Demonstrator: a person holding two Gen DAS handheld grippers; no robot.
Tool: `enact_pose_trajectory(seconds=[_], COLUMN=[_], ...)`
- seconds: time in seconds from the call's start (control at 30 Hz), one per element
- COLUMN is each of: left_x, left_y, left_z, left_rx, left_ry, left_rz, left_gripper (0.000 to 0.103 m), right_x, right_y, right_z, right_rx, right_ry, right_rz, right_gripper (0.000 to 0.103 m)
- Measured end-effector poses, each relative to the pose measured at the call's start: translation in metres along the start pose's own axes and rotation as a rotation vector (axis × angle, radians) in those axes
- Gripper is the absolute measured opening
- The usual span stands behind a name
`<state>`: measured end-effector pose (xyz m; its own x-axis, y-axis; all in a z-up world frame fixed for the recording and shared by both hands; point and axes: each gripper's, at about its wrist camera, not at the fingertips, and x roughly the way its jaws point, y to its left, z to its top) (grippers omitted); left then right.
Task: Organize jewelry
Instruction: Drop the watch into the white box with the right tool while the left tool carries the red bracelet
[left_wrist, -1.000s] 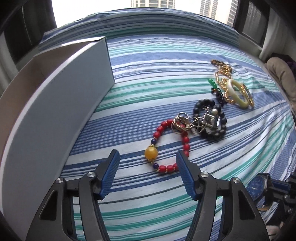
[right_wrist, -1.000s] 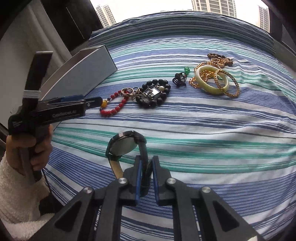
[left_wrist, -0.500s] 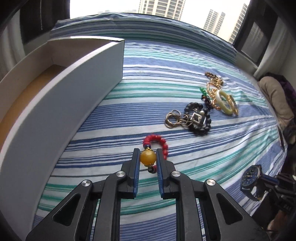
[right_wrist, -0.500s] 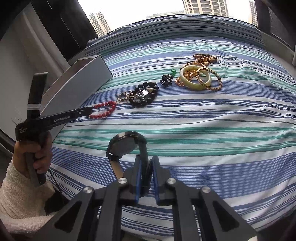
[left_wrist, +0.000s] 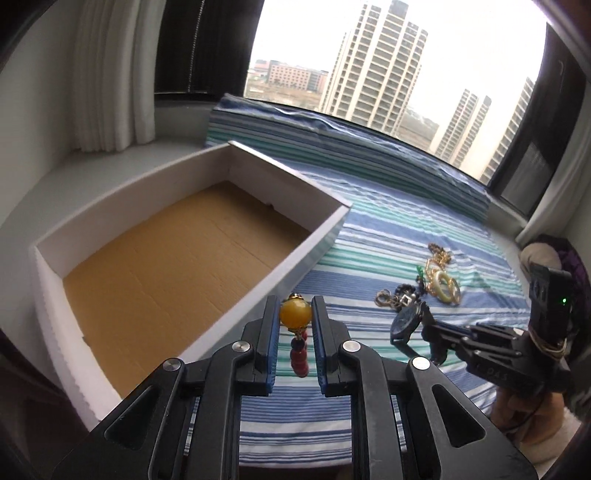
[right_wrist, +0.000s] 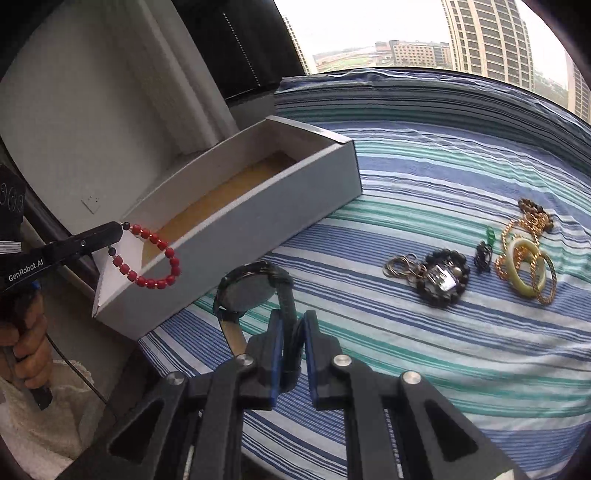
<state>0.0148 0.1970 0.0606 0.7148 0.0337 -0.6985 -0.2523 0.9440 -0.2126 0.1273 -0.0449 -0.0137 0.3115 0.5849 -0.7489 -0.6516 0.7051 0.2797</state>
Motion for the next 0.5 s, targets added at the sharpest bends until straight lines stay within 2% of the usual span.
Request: enact_pose_trajectory(seconds=[0.13,0.27,0.33,0.47,0.5], left_x=[-0.004,0.018,0.033,0.056,0.060], left_y=[0.034,0.066,0.081,0.100,0.103], left_z=[0.015,0.018,0.017,0.010,0.008], left_rx=[-0.033,-0.071,-0.097,-0.122,-0.124], left_ry=[-0.031,-0.015,0.006,0.050,0.059], left_rz=[0.106,0.199,0.227,0.262,0.275], left_gripper=[0.015,0.015,0.015,0.016,0.017], right_x=[0.021,0.062,0.088,0.139,0.150], right_y=[0.052,0.096,0.110,0.124,0.123], right_z=[0.056,0.097,0.110,0.119,0.120], right_rx=[-0.079,-0.126,-0.129,-0.137,-0.129], right_ry=[-0.016,0.001,0.031,0.074,0.092], right_rz=[0.110,0.167,0.191,0.185,0.191], right_gripper=[0.011,0.011,0.011,0.011,0.014])
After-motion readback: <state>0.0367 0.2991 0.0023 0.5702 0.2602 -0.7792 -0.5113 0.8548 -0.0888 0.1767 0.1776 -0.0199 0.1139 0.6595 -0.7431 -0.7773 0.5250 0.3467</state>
